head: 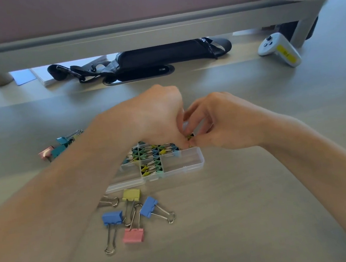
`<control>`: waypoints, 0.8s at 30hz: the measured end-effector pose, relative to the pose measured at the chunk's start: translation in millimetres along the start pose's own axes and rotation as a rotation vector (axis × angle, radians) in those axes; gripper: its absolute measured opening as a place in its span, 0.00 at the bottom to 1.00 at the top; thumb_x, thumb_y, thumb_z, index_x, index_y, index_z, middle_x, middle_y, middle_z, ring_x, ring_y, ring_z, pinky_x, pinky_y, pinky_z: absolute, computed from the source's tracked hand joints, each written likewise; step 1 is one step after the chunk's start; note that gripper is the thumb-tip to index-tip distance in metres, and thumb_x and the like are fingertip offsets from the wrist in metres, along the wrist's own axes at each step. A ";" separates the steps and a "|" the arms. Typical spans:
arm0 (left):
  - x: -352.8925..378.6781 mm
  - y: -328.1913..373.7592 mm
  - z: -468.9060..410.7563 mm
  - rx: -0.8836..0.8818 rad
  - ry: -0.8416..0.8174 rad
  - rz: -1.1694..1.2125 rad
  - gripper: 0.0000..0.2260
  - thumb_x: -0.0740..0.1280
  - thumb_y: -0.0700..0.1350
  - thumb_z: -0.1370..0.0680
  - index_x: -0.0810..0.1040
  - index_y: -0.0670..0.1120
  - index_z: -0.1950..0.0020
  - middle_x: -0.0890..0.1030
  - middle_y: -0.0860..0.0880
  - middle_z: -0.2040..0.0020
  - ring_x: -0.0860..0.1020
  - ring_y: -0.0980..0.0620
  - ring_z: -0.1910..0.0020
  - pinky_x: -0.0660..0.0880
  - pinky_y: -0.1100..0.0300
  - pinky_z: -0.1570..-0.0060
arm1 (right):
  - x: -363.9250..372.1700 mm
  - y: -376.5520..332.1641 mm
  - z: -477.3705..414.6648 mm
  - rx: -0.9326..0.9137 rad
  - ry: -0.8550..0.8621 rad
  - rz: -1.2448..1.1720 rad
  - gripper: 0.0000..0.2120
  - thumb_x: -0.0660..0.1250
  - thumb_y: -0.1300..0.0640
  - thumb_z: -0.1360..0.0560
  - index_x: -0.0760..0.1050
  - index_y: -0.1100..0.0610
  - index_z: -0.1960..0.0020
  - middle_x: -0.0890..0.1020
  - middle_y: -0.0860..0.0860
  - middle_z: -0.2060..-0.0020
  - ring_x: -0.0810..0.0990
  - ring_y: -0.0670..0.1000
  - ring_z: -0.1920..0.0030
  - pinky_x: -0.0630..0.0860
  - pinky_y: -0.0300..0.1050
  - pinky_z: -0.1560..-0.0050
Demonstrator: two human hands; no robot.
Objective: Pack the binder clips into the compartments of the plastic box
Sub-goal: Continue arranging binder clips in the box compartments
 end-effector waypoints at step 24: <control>5.9 -11.8 64.3 0.060 0.519 0.489 0.06 0.80 0.45 0.28 0.86 0.54 0.57 0.82 0.61 0.64 0.80 0.65 0.59 0.72 0.75 0.59 | 9.4 19.5 -0.5 0.024 -0.126 -0.259 0.11 0.70 0.61 0.20 0.88 0.49 0.45 0.78 0.41 0.37 0.86 0.49 0.46 0.83 0.52 0.41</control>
Point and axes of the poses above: each hand's wrist, its own z-axis away from the middle knuckle, its own x-axis out of the palm, y = z × x, the point moved 10 cm from there along -z, towards the middle knuckle
